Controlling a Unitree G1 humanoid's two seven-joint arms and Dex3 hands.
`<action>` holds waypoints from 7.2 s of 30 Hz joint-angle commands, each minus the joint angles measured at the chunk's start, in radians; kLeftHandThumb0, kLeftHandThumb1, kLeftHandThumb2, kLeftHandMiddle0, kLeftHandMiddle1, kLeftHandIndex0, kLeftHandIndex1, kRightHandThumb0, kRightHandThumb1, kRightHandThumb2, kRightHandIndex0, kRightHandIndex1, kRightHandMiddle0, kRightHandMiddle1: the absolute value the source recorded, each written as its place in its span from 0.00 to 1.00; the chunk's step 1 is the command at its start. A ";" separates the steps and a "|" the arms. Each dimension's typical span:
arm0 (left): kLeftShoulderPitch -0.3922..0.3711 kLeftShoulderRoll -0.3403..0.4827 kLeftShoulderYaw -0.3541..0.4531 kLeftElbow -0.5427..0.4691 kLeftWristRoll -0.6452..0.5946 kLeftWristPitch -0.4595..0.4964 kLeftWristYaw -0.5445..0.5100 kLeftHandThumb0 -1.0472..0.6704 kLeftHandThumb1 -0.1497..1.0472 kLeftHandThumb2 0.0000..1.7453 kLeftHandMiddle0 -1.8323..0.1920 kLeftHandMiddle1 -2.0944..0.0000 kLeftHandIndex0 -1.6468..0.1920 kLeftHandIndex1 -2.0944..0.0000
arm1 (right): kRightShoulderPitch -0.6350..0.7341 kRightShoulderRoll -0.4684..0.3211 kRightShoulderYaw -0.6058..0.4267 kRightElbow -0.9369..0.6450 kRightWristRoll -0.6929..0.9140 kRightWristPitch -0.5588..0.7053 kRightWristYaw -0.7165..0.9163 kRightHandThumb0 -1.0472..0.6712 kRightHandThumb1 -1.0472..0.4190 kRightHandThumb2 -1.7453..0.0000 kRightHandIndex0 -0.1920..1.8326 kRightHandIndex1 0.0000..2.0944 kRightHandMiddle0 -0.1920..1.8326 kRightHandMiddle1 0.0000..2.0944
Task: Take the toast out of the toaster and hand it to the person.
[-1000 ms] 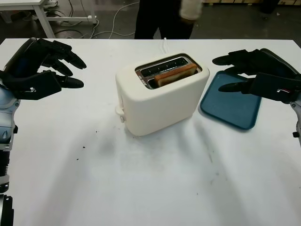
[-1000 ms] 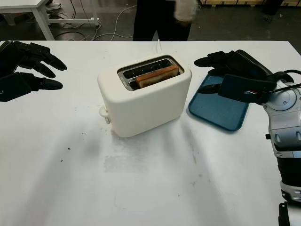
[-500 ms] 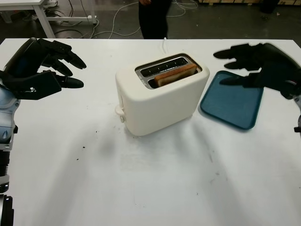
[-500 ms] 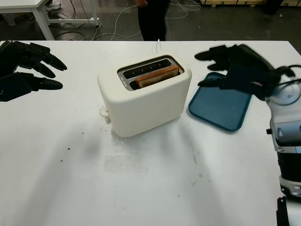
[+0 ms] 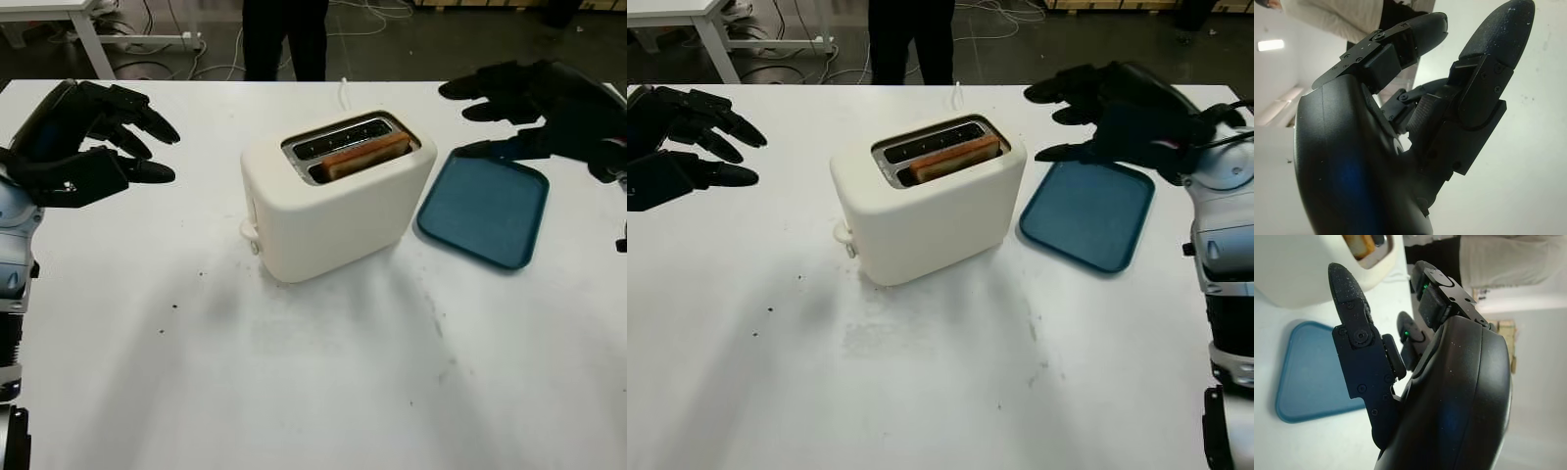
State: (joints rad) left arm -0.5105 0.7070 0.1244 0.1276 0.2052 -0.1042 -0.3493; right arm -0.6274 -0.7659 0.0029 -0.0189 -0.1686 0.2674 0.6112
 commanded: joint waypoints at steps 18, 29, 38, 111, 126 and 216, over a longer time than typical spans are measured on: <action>-0.013 -0.006 -0.015 0.027 -0.021 -0.015 -0.005 0.00 0.71 0.00 0.41 0.70 0.41 0.70 | 0.150 0.019 -0.050 -0.059 0.023 0.025 -0.059 0.20 0.13 1.00 0.38 0.01 0.35 0.00; -0.011 -0.004 -0.020 0.034 -0.021 -0.027 -0.001 0.00 0.72 0.00 0.40 0.71 0.40 0.71 | 0.146 0.019 -0.041 -0.065 0.020 0.036 -0.061 0.20 0.11 1.00 0.38 0.01 0.34 0.00; -0.009 -0.004 -0.024 0.021 -0.021 -0.005 -0.010 0.00 0.72 0.00 0.40 0.72 0.40 0.73 | 0.144 0.026 -0.043 -0.067 0.028 0.052 -0.063 0.21 0.12 1.00 0.37 0.00 0.34 0.00; 0.015 -0.059 -0.010 -0.032 -0.049 0.124 0.004 0.00 0.71 0.00 0.54 0.55 0.52 0.58 | 0.214 0.149 -0.096 -0.063 0.058 0.029 -0.186 0.24 0.10 1.00 0.33 0.00 0.31 0.00; 0.007 -0.058 -0.015 -0.022 -0.043 0.108 0.007 0.00 0.72 0.00 0.54 0.55 0.52 0.57 | 0.216 0.151 -0.096 -0.063 0.066 0.035 -0.184 0.24 0.10 1.00 0.33 0.00 0.31 0.00; 0.008 -0.050 -0.012 -0.028 -0.041 0.121 -0.001 0.00 0.71 0.00 0.53 0.58 0.50 0.61 | 0.213 0.145 -0.090 -0.042 0.060 0.013 -0.180 0.23 0.11 1.00 0.34 0.01 0.31 0.00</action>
State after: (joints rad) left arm -0.4998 0.6447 0.1077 0.1002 0.1687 0.0244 -0.3487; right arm -0.4062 -0.6242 -0.0853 -0.0652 -0.1244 0.3065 0.4273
